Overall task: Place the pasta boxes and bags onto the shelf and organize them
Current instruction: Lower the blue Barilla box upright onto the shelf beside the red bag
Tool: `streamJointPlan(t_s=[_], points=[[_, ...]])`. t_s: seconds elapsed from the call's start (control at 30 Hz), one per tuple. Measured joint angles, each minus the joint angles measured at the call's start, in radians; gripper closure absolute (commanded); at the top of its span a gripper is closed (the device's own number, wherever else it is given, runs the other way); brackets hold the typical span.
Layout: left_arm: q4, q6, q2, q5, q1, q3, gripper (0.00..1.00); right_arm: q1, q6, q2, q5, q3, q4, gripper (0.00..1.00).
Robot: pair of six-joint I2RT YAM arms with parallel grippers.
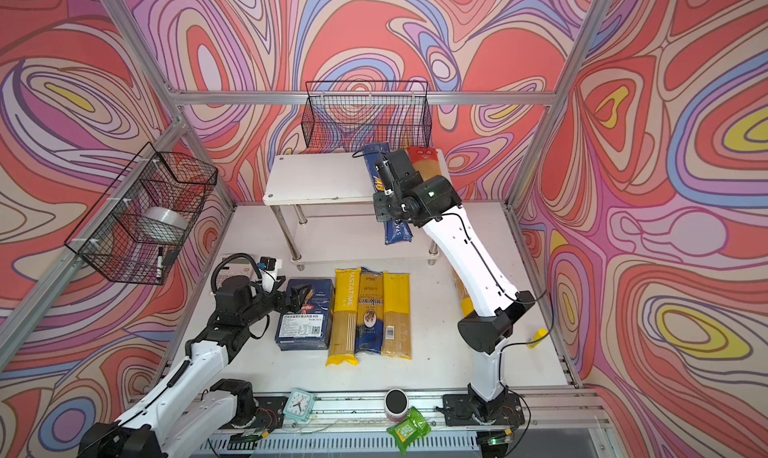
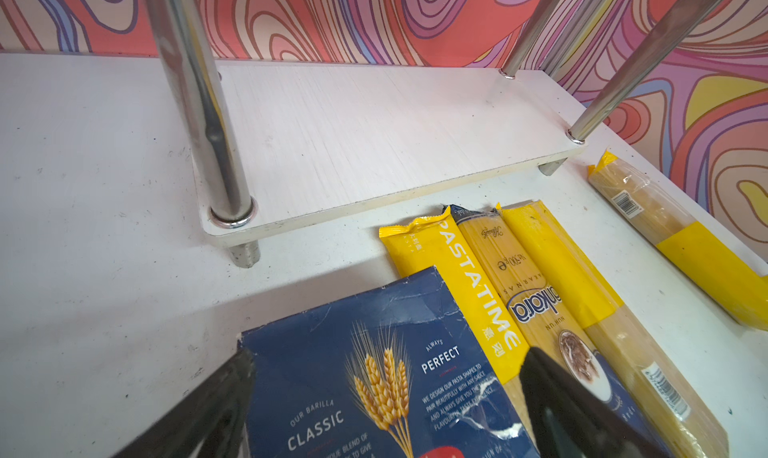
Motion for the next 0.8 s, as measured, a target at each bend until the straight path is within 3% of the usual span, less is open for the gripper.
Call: streamJointPlan(t_s=[0.67, 0.8], points=[[0.000, 0.000, 0.000, 0.003, 0.000, 0.000, 0.00, -0.067, -0.030, 0.038, -0.025, 0.041, 0.120, 0.55], [0.000, 0.000, 0.000, 0.003, 0.000, 0.000, 0.00, -0.081, -0.029, 0.048, -0.021, 0.053, 0.140, 0.46]])
